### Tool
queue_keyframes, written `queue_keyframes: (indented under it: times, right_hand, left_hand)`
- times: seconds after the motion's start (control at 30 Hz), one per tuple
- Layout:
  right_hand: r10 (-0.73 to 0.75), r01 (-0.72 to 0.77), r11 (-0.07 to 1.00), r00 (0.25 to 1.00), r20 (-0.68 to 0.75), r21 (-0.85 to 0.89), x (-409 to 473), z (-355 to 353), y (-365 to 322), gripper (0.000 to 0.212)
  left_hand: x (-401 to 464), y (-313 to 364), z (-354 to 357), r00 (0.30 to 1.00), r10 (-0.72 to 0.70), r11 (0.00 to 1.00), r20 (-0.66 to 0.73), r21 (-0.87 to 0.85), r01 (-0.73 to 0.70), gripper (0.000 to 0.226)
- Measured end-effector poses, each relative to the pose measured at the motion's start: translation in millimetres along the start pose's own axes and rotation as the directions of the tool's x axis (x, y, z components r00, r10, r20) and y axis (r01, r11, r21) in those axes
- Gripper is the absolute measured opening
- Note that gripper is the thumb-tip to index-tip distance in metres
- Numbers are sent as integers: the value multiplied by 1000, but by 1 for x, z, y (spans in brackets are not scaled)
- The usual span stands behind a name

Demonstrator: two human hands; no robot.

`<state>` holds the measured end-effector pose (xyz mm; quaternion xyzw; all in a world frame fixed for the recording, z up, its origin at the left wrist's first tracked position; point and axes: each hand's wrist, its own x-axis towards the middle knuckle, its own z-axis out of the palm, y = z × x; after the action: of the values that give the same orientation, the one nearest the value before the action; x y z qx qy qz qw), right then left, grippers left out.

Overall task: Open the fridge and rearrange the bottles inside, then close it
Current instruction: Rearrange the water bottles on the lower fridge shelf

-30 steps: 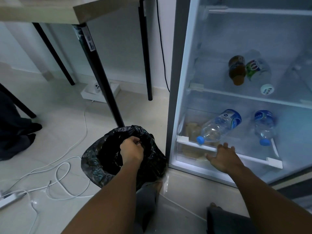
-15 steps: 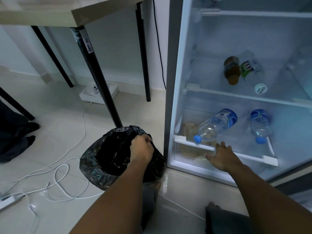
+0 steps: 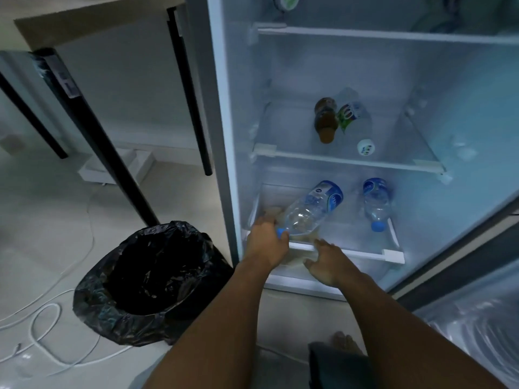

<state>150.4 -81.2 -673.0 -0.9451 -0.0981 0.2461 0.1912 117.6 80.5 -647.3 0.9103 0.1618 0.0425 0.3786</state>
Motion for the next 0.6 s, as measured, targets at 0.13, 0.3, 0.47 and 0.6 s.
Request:
queue_keyframes:
  times: [0.13, 0.3, 0.47, 0.6]
  right_hand:
    - [8, -8, 999, 1000, -17, 31, 5, -11, 8, 51]
    - [30, -26, 998, 997, -75, 57, 17, -27, 10, 46]
    - [86, -41, 984, 962, -261, 175, 33, -43, 14, 74]
    - [85, 23, 958, 931, -356, 287, 36, -43, 8, 99]
  left_hand:
    - [13, 3, 17, 992, -98, 995, 76, 9, 97, 42]
    - [27, 2, 30, 977, -161, 985, 137, 87, 150, 40]
    - [33, 4, 20, 995, 9, 998, -97, -68, -16, 29]
    - [28, 17, 0, 932, 222, 941, -286, -187, -281, 28]
